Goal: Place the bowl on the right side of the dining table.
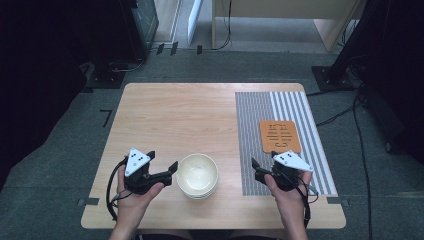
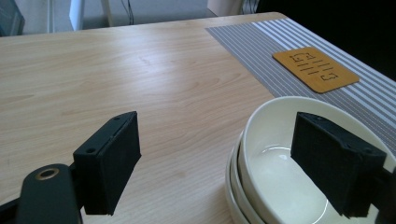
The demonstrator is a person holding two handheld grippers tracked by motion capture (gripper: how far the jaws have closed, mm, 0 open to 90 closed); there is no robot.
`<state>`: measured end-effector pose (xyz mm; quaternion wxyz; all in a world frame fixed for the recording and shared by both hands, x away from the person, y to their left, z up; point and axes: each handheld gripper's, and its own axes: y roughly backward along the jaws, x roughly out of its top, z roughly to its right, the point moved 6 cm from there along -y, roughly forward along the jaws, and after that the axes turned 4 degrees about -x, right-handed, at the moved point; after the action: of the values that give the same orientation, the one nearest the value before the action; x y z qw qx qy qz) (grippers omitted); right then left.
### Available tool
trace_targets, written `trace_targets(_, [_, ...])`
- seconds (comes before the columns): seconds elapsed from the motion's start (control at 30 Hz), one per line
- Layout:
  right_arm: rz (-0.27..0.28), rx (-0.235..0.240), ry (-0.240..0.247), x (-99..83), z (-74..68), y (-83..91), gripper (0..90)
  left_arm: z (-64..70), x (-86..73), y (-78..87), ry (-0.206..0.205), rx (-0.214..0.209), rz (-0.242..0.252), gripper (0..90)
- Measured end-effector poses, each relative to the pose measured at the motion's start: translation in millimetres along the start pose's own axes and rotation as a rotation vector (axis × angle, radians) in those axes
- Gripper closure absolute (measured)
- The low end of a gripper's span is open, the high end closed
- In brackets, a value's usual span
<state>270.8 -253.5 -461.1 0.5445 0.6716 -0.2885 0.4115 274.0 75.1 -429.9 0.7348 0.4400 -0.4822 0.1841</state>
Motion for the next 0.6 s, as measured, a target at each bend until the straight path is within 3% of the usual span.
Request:
trace_targets(0.23, [0.023, 0.030, 0.016, 15.2, -14.5, -0.3, 27.2, 4.5, 6.2, -8.0, -0.008, -0.009, -0.018, 15.6])
trace_targets(0.43, [0.025, 0.054, 0.062, 28.7, -32.4, -7.0, 27.3, 8.9, 7.9, -15.6, -0.011, -0.034, -0.043, 16.2])
trace_targets(0.6, [0.048, 0.132, 0.076, 46.6, -55.4, -13.0, 27.3, 12.9, 7.1, -21.7, -0.024, -0.029, -0.069, 17.0])
